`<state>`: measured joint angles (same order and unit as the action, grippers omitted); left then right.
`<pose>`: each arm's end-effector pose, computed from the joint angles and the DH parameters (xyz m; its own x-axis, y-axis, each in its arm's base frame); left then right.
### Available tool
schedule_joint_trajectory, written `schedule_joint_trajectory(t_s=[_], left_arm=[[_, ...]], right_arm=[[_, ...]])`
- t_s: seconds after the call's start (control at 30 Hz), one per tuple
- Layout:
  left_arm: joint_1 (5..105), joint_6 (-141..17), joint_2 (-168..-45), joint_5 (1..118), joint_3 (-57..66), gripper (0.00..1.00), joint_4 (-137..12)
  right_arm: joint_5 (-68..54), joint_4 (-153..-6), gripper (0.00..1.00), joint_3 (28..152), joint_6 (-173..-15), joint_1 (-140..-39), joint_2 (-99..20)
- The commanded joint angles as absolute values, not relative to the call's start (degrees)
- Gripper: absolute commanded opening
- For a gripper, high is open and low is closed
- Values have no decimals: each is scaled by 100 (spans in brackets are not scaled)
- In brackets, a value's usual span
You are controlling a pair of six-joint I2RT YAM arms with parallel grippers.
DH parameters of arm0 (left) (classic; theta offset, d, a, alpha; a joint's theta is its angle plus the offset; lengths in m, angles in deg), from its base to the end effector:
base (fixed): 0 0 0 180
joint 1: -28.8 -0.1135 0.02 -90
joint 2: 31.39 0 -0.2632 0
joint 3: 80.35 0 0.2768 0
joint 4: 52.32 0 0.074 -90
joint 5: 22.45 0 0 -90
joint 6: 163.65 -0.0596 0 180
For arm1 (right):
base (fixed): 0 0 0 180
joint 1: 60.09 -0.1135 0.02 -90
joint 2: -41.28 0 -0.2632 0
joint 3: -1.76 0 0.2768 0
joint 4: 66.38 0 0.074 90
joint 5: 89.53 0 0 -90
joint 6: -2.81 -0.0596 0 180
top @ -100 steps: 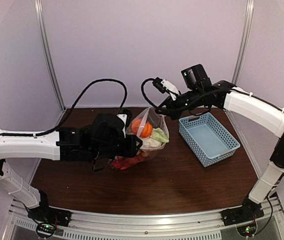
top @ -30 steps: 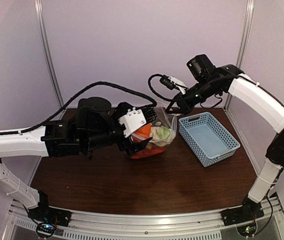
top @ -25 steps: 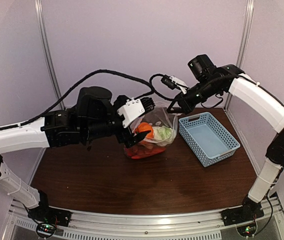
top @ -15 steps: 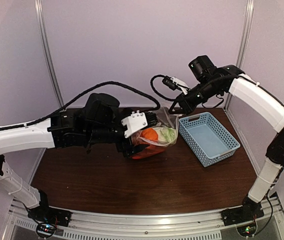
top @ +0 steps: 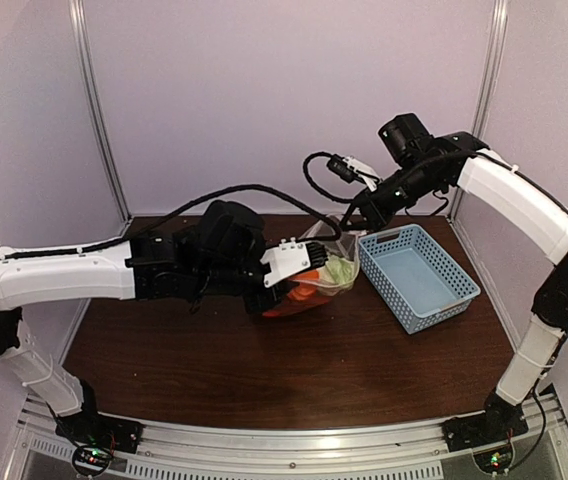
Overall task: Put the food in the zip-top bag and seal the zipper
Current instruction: Pass from the right arm to the left, then pass from the left arm to the right
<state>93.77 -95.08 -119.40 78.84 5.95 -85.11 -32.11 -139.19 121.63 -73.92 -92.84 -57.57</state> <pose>0.1784 -0.3545 0.2933 0.0766 0.6827 -0.7266 0.8511 0.3348 0.4043 0.3154 0.2411 0.3752 -0.4743 -0.5350 -0.6992 -0.8680 0.4168 0.2698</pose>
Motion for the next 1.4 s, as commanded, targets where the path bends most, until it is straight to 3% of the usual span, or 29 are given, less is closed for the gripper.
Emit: schedule_joint_trajectory(t_s=[0.0, 0.2, 0.27, 0.33, 0.37, 0.47, 0.5, 0.53, 0.73, 0.87, 1.07, 1.17, 1.3, 1.37], left_arm=[[9381, -9527, -11606, 8146, 758, 20, -8175], [9371, -9654, -11309, 8127, 1121, 3, -8888], [9355, -9696, -11137, 7965, 1214, 0, -9116], [9271, -9696, -10888, 7614, 1153, 0, -9030], [9218, -9682, -10759, 7450, 1062, 0, -8900], [8957, -9705, -10447, 6908, 787, 0, -8679], [8906, -9737, -10399, 6789, 751, 0, -8714], [8867, -9786, -10354, 6759, 719, 0, -8764], [8629, -9774, -10110, 6314, 264, 0, -8629], [8577, -9683, -9963, 6399, -28, 0, -8421], [8554, -9349, -9752, 6559, -321, 0, -8034], [8477, -8934, -9753, 7180, -311, 0, -7956], [8363, -8267, -9491, 7468, -539, 0, -7522], [8364, -7985, -9429, 7494, -641, 0, -7421]], right_arm=[[-3202, -13837, 6, 12133, -7425, -9173, -5549], [-4082, -14557, 11, 12768, -6792, -8473, -5684], [-4944, -15258, 28, 13118, -5983, -8142, -5821], [-5602, -16360, 62, 13304, -4169, -8003, -5973], [-5713, -16601, 71, 13091, -3815, -7996, -5933], [-5819, -16014, 85, 11961, -3231, -7995, -5738], [-5818, -15773, 97, 11662, -3175, -7994, -5730], [-5800, -15559, 99, 11461, -3088, -7995, -5750], [-6955, -15153, 100, 10928, -2388, -8022, -5878], [-7269, -15884, 99, 10899, -1423, -8276, -5997], [-7681, -16194, 81, 10366, -1114, -8610, -6008], [-7673, -15056, 78, 9856, -2211, -8758, -5598], [-7047, -12055, 76, 8739, -5030, -9080, -4576], [-6912, -11943, 76, 8811, -5280, -9195, -4454]])
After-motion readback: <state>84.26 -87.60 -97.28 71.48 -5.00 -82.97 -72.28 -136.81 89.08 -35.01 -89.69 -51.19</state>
